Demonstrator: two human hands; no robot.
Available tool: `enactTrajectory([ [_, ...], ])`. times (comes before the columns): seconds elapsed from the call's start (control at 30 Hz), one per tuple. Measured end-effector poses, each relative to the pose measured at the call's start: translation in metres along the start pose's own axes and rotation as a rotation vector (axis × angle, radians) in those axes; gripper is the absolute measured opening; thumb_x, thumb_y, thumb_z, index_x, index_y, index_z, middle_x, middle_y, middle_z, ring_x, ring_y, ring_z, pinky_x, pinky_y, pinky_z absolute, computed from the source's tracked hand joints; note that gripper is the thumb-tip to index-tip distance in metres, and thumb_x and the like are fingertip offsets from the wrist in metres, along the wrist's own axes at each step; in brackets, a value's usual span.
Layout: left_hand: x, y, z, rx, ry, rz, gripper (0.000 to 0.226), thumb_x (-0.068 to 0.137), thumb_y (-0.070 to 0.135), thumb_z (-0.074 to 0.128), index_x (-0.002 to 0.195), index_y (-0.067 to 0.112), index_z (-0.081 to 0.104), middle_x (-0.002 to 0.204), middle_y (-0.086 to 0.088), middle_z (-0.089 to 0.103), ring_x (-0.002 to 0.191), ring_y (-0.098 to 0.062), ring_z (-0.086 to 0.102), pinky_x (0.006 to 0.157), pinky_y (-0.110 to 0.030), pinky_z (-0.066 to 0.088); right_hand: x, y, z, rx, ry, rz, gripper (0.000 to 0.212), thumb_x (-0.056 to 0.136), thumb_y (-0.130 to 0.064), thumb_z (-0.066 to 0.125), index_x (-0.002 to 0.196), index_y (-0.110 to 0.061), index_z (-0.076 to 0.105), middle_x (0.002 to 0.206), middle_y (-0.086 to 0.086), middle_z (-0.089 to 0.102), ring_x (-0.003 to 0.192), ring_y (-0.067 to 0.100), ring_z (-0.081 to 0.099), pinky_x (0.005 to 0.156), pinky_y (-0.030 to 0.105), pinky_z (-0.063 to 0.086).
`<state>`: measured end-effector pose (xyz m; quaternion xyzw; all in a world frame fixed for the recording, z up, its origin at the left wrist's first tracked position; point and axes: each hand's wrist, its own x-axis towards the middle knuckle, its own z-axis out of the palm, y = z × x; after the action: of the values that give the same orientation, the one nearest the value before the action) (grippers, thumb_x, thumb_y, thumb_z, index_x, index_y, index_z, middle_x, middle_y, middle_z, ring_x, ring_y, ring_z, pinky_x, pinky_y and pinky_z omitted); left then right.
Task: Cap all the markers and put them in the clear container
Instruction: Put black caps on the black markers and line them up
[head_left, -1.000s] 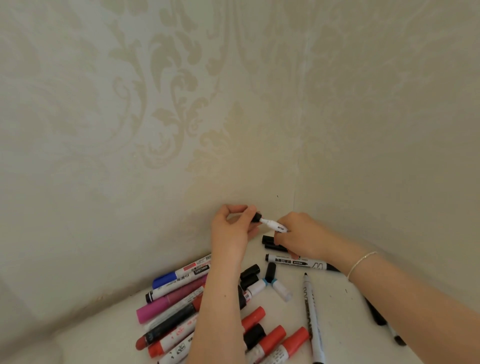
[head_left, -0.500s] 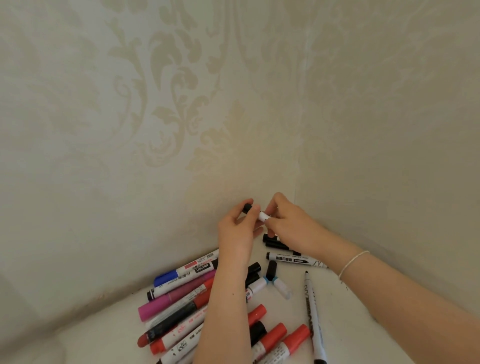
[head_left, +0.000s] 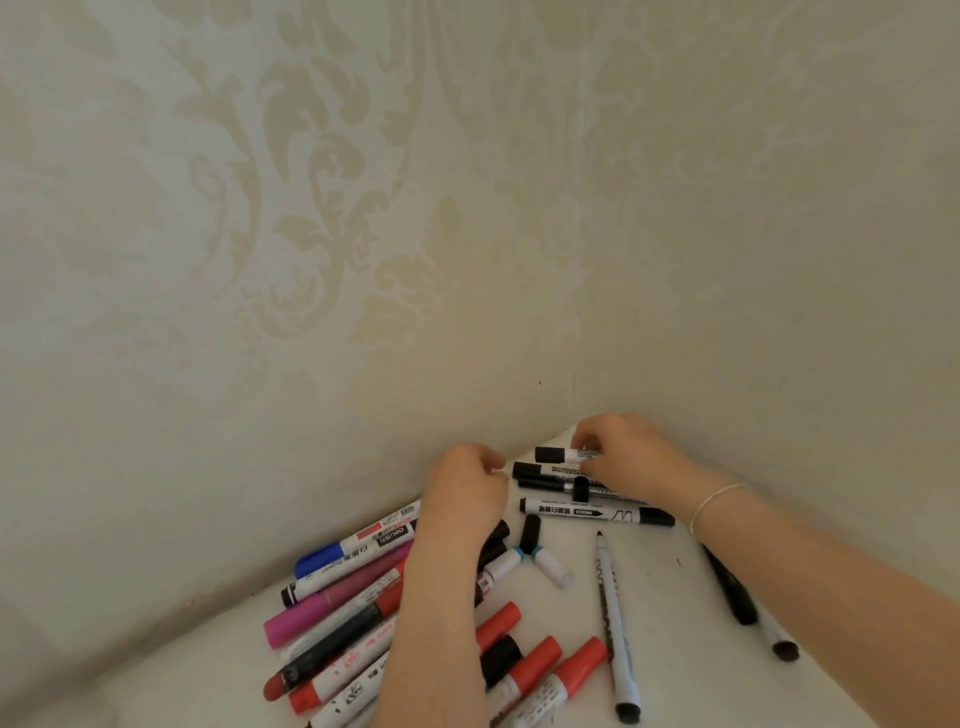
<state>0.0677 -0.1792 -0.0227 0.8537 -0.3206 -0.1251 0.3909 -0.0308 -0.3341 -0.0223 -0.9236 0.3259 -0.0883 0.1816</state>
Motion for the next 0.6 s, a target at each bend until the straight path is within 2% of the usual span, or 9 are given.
enactTrajectory([
  [0.17,-0.001,0.005,-0.007,0.117,-0.153,0.028,0.024,0.093,0.018,0.06,0.116,0.019,0.065,0.113,0.0,0.063,0.092,-0.01,0.055,0.08,-0.022,0.04,-0.006,0.003,0.001,0.097,0.008,-0.01,0.033,0.092,-0.014,0.057,0.124,-0.013,0.061,0.12,0.009,0.063,0.107,0.021,0.059,0.093,0.026,0.046],
  [0.23,-0.002,0.009,-0.005,0.126,-0.21,0.034,0.024,0.09,0.018,0.063,0.114,0.019,0.067,0.111,0.0,0.064,0.093,-0.011,0.058,0.079,-0.021,0.041,-0.009,-0.002,-0.009,0.116,0.072,0.015,0.029,0.091,-0.008,0.053,0.117,-0.013,0.065,0.117,0.009,0.064,0.105,0.022,0.059,0.091,0.028,0.047],
  [0.3,-0.003,0.011,-0.004,0.171,-0.253,0.034,0.023,0.088,0.016,0.065,0.11,0.019,0.068,0.115,-0.002,0.065,0.101,-0.014,0.06,0.082,-0.022,0.043,-0.016,-0.008,-0.023,0.081,0.083,0.056,0.024,0.087,-0.005,0.049,0.104,-0.012,0.066,0.11,0.01,0.064,0.097,0.025,0.061,0.083,0.031,0.05],
  [0.37,-0.004,0.011,-0.005,0.208,-0.273,0.019,0.021,0.085,0.013,0.066,0.106,0.018,0.07,0.114,-0.002,0.066,0.103,-0.015,0.06,0.083,-0.022,0.044,-0.031,-0.02,-0.034,-0.001,-0.082,0.087,0.017,0.086,-0.006,0.048,0.099,-0.007,0.06,0.099,0.013,0.065,0.08,0.026,0.062,0.07,0.031,0.05],
  [0.43,-0.004,0.008,-0.007,0.222,-0.272,0.002,0.017,0.085,0.011,0.066,0.1,0.018,0.071,0.11,-0.003,0.068,0.1,-0.016,0.06,0.082,-0.024,0.045,-0.049,-0.033,-0.037,-0.053,-0.374,0.14,0.012,0.088,-0.011,0.052,0.096,-0.003,0.051,0.089,0.019,0.069,0.063,0.024,0.059,0.058,0.03,0.049],
  [0.5,-0.004,0.004,-0.012,0.219,-0.258,-0.005,0.012,0.085,0.014,0.067,0.095,0.019,0.071,0.106,-0.002,0.068,0.095,-0.016,0.06,0.081,-0.026,0.047,-0.064,-0.041,-0.032,-0.099,-0.586,0.192,0.02,0.09,-0.02,0.057,0.09,-0.004,0.045,0.087,0.021,0.07,0.059,0.024,0.059,0.062,0.032,0.053],
  [0.6,-0.005,0.003,-0.015,0.206,-0.273,-0.007,0.012,0.085,0.024,0.07,0.093,0.015,0.072,0.098,-0.003,0.069,0.086,-0.015,0.059,0.074,-0.027,0.047,-0.074,-0.047,-0.019,-0.135,-0.63,0.209,0.02,0.092,-0.02,0.055,0.095,-0.005,0.041,0.084,0.019,0.066,0.064,0.025,0.062,0.076,0.036,0.056],
])
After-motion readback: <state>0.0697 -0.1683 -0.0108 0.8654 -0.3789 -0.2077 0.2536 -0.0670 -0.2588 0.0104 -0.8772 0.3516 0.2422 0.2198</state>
